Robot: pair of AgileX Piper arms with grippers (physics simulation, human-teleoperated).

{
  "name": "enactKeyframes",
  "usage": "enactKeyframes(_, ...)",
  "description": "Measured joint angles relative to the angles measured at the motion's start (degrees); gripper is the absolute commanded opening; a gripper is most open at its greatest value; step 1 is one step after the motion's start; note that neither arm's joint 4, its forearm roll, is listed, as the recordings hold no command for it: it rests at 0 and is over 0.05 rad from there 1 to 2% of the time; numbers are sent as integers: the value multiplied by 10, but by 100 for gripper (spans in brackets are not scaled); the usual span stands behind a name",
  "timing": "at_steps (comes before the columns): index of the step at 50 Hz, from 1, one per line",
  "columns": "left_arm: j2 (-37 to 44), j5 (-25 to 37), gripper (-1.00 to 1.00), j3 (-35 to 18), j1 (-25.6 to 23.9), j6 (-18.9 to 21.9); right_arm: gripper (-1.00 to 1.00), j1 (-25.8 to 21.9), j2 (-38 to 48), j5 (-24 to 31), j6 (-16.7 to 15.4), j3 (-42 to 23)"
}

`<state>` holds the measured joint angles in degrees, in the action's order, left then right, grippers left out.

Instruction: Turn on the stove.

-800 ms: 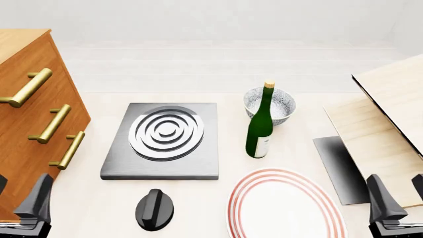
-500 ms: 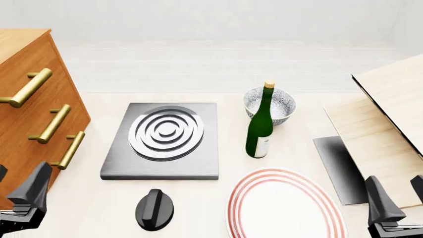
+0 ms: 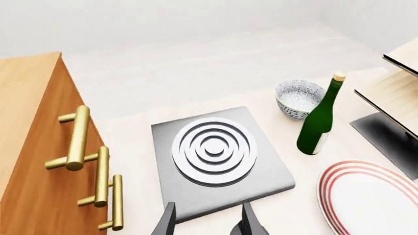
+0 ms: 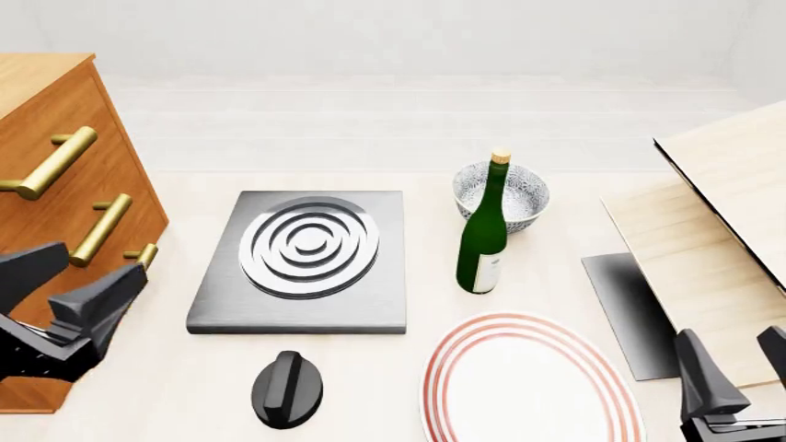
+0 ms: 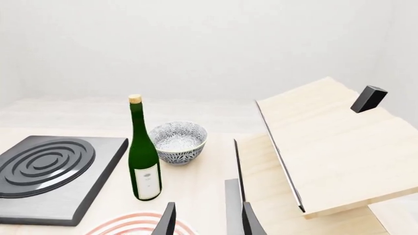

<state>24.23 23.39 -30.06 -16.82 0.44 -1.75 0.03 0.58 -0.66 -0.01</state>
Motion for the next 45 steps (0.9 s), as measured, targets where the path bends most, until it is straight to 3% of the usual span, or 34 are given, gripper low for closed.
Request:
enactKeyframes(26,236,-68,100,-13,-167,41,100,12,0,-3,-10,0)
enactKeyframes(45,378,-156,100,-1,-204,73,100,5,0,0,-17,0)
